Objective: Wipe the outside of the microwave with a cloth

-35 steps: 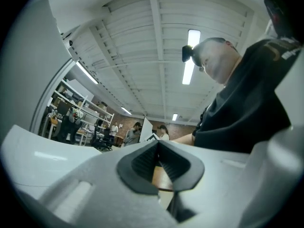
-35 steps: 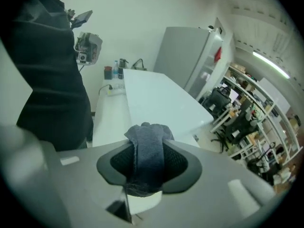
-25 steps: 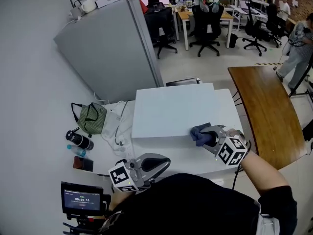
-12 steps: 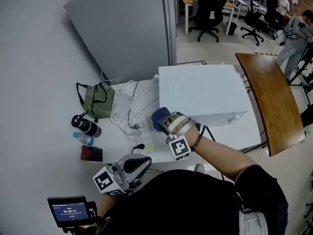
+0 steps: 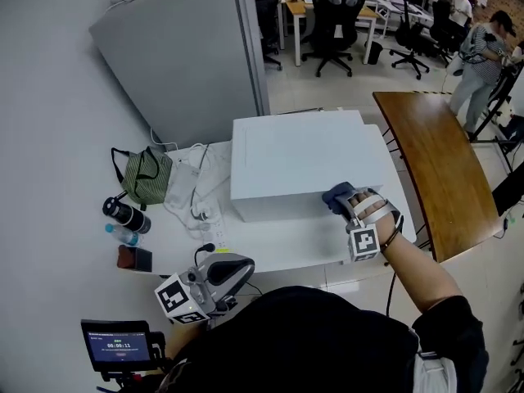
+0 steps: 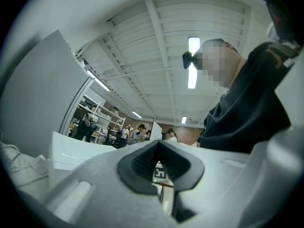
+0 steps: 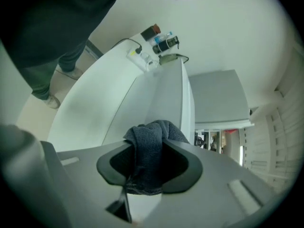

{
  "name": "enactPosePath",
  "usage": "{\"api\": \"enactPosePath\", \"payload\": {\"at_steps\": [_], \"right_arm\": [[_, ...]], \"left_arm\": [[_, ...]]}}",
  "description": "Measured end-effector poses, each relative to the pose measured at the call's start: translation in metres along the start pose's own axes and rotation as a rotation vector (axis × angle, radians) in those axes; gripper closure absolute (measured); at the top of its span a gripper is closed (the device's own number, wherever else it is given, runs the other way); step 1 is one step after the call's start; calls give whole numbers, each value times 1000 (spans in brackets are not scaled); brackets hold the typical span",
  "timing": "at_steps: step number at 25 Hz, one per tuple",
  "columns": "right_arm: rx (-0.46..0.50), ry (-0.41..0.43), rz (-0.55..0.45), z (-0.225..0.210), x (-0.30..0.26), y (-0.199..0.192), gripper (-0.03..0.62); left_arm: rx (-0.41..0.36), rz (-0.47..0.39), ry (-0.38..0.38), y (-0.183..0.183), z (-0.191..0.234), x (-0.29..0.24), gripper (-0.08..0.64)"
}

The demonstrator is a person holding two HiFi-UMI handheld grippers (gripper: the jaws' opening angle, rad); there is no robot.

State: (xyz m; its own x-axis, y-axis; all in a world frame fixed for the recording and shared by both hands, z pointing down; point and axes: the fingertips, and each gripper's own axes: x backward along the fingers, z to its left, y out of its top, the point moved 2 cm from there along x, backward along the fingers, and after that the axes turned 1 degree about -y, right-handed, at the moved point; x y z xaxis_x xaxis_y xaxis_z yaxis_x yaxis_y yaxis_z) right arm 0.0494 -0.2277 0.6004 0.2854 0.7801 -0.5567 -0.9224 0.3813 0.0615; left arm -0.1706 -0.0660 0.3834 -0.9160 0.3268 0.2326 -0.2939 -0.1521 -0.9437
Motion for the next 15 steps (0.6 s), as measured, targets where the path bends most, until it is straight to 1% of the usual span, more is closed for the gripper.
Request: {"api": "enactPosePath", "payload": {"at_steps": [2, 4, 5, 6, 7, 8, 9, 10, 11, 13, 14, 15], "right_arm": [[-7, 6, 49, 11, 18, -58, 459], [-40, 3, 71, 24, 36, -104, 462], [-72, 7, 79, 30, 42, -123, 462], [-124, 19, 80, 36, 47, -137, 462], [-205, 39, 66, 39, 51, -143, 460], [-321, 64, 25, 39, 54, -140, 460], [-470, 95, -45, 35, 56, -126, 461], [-651, 138, -143, 29, 55, -102, 461], [-853, 198, -256, 23, 51, -70, 462], [-1244, 362, -464, 16, 30, 5, 460], [-1400, 447, -537, 14, 15, 44, 461], [-1523, 518, -583, 11, -1, 81, 460]], "left_arm": [[25, -12, -20, -7, -15, -32, 555], [42, -7, -30, -19, -33, -62, 555], [47, 0, -28, -25, -41, -73, 555], [48, 7, -23, -28, -47, -80, 555], [49, 13, -14, -31, -52, -82, 555], [50, 17, -2, -32, -54, -81, 555], [50, 18, 13, -33, -55, -76, 555], [51, 15, 28, -33, -56, -70, 555], [52, 10, 40, -32, -56, -62, 555], [56, -9, 57, -29, -55, -41, 555], [57, -19, 63, -26, -55, -29, 555], [56, -26, 69, -23, -55, -14, 555]]}}
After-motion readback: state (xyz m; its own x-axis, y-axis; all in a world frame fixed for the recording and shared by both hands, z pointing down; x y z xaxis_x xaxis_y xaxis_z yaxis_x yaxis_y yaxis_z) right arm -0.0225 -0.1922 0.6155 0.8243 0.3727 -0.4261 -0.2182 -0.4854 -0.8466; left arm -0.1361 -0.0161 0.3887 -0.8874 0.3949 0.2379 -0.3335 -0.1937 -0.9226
